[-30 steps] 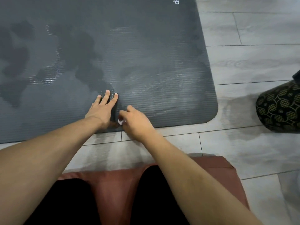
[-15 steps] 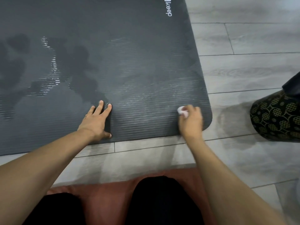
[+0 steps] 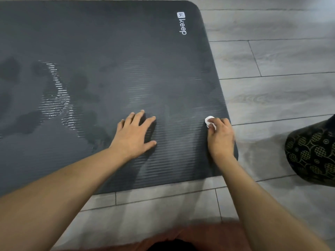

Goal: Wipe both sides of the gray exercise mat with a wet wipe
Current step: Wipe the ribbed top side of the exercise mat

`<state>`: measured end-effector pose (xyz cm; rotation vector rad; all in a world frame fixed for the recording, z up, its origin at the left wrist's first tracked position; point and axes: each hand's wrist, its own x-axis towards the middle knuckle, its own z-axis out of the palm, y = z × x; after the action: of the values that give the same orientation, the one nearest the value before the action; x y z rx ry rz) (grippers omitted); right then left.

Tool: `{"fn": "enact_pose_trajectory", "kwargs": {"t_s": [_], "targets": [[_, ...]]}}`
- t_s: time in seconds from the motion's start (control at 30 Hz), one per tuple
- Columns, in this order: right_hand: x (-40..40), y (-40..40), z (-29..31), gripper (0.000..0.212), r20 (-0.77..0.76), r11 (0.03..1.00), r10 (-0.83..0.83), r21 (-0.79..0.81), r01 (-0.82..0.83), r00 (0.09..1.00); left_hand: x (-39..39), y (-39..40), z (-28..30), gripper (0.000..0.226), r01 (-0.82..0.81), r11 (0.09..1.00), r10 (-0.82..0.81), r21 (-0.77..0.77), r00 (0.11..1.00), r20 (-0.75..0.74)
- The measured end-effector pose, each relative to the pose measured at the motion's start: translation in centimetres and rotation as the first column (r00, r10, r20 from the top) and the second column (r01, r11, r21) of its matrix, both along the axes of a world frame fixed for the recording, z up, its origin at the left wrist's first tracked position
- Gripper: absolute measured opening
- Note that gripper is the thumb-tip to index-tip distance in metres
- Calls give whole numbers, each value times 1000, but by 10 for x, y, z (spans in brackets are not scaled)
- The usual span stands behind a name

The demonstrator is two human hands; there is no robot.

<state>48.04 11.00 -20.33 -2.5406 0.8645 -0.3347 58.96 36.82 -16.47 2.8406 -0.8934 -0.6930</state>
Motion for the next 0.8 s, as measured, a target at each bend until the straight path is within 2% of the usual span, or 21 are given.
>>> {"fn": "enact_pose_trajectory", "kwargs": {"t_s": [0.2,0.33,0.43,0.63,0.8], "targets": [[58,-31,-15,18,103,999,41,29,-44,994,37,-43,-19,85,-2,1000,4,-15,996,88],[111,-54,-19,18,113,997,44,51,-50,993,55,-46,-36,98,-104,995,104,-6,994,31],[151,-72,-18,18,115,998,33,45,-39,993,59,-47,-41,103,-117,993,117,-1,993,-11],[246,-107,-9,26,53,998,58,35,-60,997,61,-50,-42,103,-131,991,132,16,991,-33],[303,-135,-5,33,-11,989,142,-27,-142,990,62,-51,-43,101,-132,991,133,25,990,-53]]}}
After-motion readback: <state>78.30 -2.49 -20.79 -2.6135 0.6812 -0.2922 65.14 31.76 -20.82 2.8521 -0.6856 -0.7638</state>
